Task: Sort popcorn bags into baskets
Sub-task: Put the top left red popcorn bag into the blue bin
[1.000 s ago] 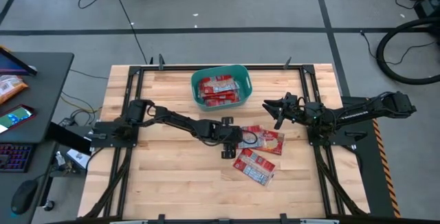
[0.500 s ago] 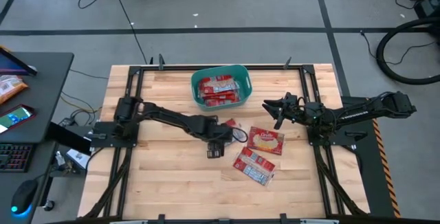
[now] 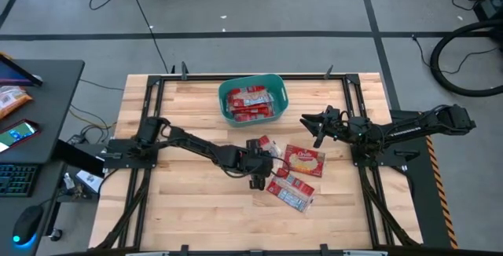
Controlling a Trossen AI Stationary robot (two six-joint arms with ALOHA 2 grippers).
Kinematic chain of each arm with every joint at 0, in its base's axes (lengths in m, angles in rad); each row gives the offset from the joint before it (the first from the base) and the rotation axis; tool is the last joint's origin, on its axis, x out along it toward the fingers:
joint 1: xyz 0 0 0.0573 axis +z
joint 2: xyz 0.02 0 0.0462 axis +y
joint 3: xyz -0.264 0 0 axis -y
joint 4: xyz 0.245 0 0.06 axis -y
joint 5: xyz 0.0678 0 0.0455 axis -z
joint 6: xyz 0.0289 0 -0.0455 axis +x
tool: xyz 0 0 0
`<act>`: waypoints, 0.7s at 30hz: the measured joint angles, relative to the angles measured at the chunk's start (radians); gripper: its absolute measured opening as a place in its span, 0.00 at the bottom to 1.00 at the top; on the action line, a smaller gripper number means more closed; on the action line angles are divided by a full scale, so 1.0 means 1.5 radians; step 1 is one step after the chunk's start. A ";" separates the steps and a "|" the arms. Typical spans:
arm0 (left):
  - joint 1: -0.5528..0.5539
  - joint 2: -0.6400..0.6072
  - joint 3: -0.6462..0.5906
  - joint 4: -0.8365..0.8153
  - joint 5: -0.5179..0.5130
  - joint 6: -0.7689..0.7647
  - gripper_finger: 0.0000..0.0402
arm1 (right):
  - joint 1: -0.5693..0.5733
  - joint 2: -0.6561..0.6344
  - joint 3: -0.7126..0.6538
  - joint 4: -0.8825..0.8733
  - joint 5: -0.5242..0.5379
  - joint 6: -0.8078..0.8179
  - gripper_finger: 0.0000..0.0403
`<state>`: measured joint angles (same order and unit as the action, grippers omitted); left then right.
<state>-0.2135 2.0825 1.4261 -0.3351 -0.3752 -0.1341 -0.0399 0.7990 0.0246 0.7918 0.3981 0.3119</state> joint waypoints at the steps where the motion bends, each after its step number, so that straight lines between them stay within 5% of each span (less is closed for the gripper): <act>1: 0.000 0.008 0.000 0.005 -0.010 0.006 0.60 | 0.000 0.000 0.000 0.000 0.000 0.000 0.29; 12: 0.001 0.053 0.004 -0.022 -0.082 0.042 0.63 | 0.000 0.000 0.000 0.000 0.000 0.000 0.29; 21: 0.000 0.053 0.003 -0.084 -0.085 0.051 0.32 | 0.000 0.000 0.000 0.000 0.000 0.000 0.29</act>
<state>-0.2142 2.1620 1.4309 -0.4612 -0.5030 -0.0581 -0.0399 0.7994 0.0243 0.7918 0.3981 0.3119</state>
